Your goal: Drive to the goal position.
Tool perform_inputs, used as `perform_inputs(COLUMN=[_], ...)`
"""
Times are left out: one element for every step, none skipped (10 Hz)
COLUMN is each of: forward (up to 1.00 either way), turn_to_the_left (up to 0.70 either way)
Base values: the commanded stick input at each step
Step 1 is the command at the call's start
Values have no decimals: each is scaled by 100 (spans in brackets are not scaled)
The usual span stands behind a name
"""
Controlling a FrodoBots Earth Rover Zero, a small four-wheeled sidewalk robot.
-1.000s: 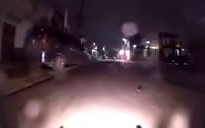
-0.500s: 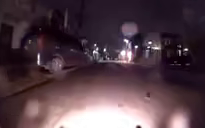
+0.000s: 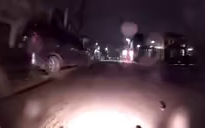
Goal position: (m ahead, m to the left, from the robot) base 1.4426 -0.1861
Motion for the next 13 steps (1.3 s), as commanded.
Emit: perform_inputs(forward=[70, 70, 70, 70, 70, 70, 70, 70, 70, 70, 70, 70, 70], turn_to_the_left=[2, 2, 1, 0, 0, 0, 0, 0, 0, 0, 0, 0, -3])
